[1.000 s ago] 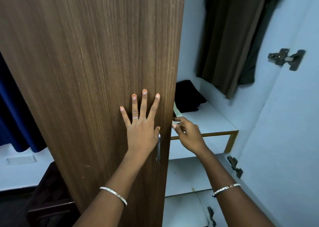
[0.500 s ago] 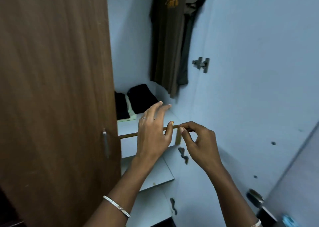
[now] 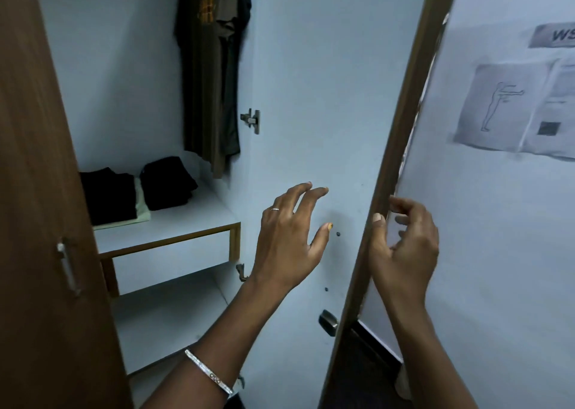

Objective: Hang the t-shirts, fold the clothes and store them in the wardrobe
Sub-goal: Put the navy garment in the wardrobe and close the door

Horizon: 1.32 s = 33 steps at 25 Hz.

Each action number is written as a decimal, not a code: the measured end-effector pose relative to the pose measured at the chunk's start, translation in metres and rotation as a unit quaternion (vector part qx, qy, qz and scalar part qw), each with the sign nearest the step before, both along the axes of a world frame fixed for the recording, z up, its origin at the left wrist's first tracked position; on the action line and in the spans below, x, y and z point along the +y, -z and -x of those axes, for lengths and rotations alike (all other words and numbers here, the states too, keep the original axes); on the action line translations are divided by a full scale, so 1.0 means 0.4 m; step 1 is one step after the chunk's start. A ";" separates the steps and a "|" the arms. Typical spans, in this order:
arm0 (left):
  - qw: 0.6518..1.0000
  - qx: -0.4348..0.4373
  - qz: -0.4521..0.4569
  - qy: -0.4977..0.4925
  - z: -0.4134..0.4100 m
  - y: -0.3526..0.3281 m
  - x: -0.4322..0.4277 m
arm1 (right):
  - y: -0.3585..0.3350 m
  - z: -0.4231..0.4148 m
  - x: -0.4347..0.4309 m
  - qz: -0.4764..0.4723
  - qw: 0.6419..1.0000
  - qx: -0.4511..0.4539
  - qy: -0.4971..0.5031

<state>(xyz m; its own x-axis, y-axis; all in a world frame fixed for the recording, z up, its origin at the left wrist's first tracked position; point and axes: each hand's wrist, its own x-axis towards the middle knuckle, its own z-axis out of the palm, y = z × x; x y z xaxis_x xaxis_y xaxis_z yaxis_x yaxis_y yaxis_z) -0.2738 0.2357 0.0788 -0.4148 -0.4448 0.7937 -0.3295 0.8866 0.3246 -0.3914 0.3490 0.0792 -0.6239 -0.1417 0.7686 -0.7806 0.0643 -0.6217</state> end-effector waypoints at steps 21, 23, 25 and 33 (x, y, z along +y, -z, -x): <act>0.995 -0.031 0.053 -0.077 -0.096 -0.001 0.021 | 0.082 -0.064 -0.073 -0.181 0.928 -0.144 -0.292; 0.993 -0.014 0.074 -0.093 -0.132 0.001 0.009 | 0.080 -0.099 -0.085 -0.183 0.914 -0.127 -0.340; 0.987 -0.008 0.096 -0.129 -0.166 0.000 -0.005 | 0.075 -0.138 -0.102 -0.189 0.900 -0.088 -0.383; 0.944 -0.047 0.076 -0.318 -0.350 0.005 -0.145 | 0.105 -0.324 -0.291 -0.240 0.888 0.041 -0.391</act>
